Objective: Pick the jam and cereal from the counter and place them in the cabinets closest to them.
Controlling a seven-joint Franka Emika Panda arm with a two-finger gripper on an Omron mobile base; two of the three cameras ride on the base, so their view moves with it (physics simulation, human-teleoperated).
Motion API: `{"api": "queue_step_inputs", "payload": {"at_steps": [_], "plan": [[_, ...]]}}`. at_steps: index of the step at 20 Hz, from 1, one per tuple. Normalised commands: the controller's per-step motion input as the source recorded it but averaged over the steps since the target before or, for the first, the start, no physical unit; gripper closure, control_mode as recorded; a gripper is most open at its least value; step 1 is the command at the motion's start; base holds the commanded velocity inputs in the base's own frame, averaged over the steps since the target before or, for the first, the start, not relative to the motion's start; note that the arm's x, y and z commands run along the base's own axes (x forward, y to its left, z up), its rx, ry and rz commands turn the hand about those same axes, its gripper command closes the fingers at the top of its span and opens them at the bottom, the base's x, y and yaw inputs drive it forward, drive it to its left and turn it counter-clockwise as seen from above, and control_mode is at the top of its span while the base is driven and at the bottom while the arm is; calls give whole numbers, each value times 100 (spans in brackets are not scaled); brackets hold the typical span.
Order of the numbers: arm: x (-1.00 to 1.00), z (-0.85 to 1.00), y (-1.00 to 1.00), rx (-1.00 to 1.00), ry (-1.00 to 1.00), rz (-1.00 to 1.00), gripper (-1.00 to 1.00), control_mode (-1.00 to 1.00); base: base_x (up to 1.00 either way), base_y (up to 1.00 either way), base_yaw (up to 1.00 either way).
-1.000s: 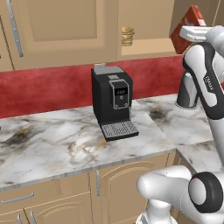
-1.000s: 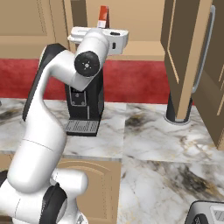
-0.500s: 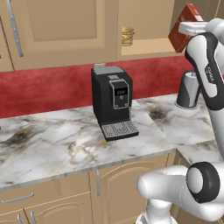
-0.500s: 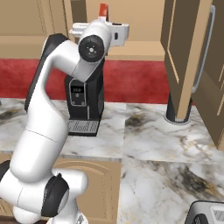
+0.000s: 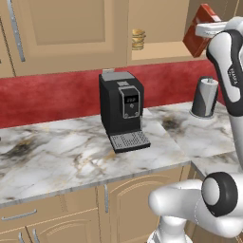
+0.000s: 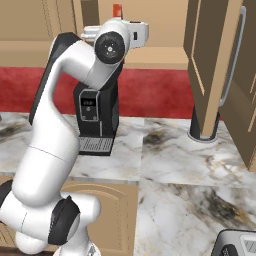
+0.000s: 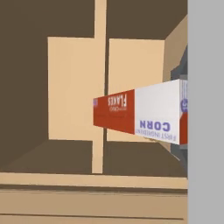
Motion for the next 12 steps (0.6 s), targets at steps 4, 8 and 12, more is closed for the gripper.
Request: {"api": "queue_step_inputs", "payload": {"at_steps": [4, 8, 12], "plan": [[0, 0, 0, 0, 0, 0, 100, -100, 0, 0, 0], [0, -13, 0, -6, 1, 0, 100, -100, 0, 0, 0], [0, -22, 0, -10, 6, 0, 100, -100, 0, 0, 0]]}}
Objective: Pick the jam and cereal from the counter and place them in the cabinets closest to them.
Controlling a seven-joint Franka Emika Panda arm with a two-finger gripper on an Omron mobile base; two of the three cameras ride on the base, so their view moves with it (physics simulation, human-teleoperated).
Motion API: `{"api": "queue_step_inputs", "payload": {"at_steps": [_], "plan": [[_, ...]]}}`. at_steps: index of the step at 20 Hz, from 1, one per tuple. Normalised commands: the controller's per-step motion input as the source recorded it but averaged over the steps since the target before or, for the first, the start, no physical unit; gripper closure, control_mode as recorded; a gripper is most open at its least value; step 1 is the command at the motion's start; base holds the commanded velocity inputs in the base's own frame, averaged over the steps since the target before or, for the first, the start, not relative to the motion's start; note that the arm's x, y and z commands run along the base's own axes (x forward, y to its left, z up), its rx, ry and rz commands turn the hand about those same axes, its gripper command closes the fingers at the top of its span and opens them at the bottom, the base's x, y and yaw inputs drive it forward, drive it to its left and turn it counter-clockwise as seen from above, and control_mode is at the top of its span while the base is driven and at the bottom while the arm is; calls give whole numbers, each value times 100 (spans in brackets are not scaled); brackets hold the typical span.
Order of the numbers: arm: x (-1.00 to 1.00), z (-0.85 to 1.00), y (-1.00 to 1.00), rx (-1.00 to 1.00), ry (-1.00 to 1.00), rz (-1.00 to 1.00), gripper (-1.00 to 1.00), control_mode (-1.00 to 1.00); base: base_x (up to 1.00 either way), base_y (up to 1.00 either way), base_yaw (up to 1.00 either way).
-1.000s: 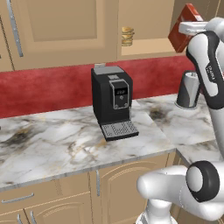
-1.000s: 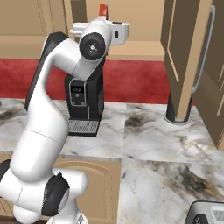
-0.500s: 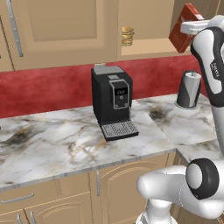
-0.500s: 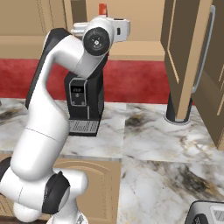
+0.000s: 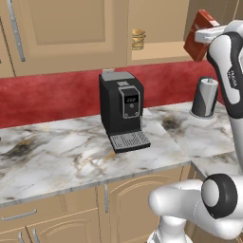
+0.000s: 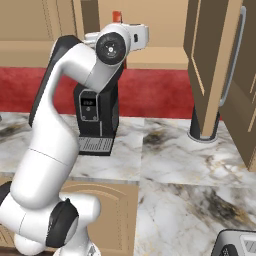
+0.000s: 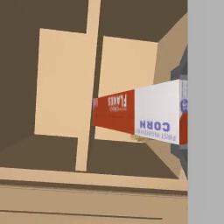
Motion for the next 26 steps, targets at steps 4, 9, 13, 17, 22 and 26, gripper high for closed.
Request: {"api": "queue_step_inputs", "payload": {"at_steps": [4, 9, 13, 17, 22, 26], "plan": [[14, -3, 0, -3, 2, 0, 100, -100, 0, 0, 0], [24, 0, 0, 0, 0, 0, 100, -100, 0, 0, 0], [31, 2, 0, 0, 0, 0, 100, -100, 0, 0, 0], [31, 1, 0, 0, 1, 0, 100, -100, 0, 0, 0], [30, 1, 0, 0, 1, 0, 100, -100, 0, 0, 0], [32, 0, 0, 0, 6, 0, 100, -100, 0, 0, 0]]}}
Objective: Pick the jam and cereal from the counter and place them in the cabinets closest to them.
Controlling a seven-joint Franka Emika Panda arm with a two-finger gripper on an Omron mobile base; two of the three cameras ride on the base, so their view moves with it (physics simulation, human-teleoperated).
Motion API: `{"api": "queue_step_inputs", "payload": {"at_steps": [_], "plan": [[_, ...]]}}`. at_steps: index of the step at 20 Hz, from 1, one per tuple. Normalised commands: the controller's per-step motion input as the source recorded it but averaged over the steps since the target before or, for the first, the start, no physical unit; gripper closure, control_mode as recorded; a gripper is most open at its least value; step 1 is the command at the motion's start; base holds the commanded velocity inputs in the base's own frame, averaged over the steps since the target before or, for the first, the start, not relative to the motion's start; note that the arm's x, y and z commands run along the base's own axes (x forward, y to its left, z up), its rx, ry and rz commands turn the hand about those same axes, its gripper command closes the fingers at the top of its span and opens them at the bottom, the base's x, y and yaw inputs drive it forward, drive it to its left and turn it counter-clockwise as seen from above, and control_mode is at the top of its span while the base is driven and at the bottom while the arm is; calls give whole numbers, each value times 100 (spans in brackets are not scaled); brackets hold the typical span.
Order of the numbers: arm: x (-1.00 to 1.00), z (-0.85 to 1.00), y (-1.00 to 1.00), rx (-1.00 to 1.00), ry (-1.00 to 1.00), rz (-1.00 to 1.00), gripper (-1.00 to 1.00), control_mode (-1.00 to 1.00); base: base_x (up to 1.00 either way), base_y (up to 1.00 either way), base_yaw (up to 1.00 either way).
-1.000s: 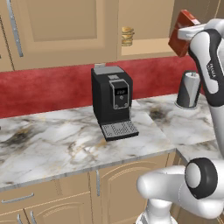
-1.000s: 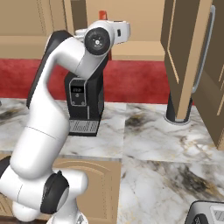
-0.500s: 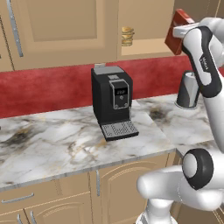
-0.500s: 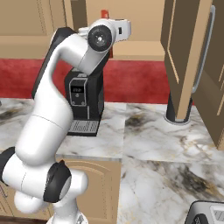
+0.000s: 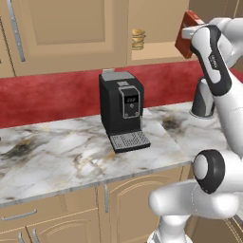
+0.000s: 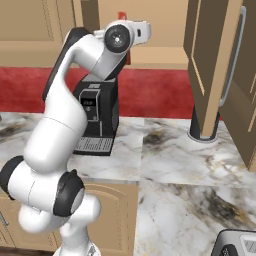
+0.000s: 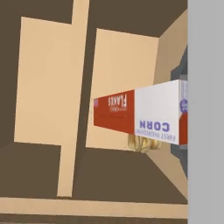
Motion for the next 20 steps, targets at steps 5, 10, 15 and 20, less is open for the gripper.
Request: {"api": "queue_step_inputs", "payload": {"at_steps": [5, 10, 15, 20], "plan": [[34, 0, 0, -1, 7, 0, 100, -100, 0, 0, 0], [44, 2, 0, 0, 6, -1, 100, -100, 0, 0, 0], [45, 3, 0, 0, 4, 0, 100, -100, 0, 0, 0], [41, 0, -1, 0, 1, 0, 100, -100, 0, 0, 0]]}}
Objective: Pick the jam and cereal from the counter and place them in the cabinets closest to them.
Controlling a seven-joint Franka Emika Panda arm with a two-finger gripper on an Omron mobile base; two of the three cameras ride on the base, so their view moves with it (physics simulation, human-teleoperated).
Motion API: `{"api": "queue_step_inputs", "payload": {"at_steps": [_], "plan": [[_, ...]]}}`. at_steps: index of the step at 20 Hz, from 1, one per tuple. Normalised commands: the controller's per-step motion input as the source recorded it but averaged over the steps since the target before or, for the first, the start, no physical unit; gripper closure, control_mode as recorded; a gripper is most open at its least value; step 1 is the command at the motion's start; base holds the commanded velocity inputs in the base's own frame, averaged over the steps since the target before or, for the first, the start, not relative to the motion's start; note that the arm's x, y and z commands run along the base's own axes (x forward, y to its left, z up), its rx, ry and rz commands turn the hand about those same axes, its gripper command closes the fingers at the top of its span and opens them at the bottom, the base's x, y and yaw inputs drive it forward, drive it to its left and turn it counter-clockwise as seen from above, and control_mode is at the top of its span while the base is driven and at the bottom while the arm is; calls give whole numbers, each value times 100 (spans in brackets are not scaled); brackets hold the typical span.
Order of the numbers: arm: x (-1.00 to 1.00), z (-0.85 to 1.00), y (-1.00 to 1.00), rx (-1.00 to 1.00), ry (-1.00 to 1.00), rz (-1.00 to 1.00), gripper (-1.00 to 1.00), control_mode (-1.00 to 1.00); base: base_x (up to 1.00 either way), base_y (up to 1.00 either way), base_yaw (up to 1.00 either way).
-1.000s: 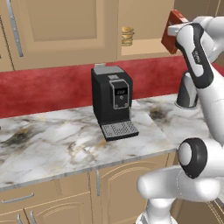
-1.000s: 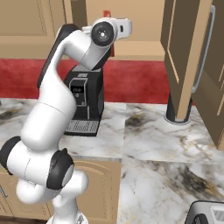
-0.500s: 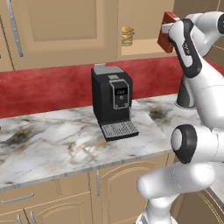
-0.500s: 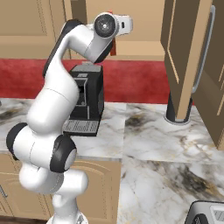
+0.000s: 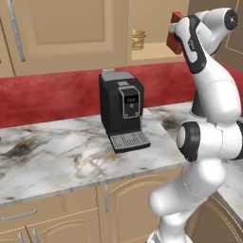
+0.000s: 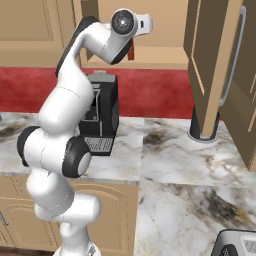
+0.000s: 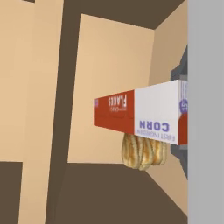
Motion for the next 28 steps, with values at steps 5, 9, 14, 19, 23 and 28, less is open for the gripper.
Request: {"api": "queue_step_inputs", "payload": {"at_steps": [5, 9, 14, 19, 23, 28], "plan": [[31, 0, -8, 0, 1, 0, 100, -100, 0, 0, 0], [34, 0, -9, 1, 0, 0, 100, -100, 0, 0, 0], [28, -2, -11, 1, 0, 0, 100, -100, 0, 0, 0], [26, -3, -7, 1, 0, 0, 100, -100, 0, 0, 0], [30, 0, -3, 1, 0, 0, 100, -100, 0, 0, 0], [33, 0, 0, 0, 0, -1, 100, -100, 0, 0, 0]]}}
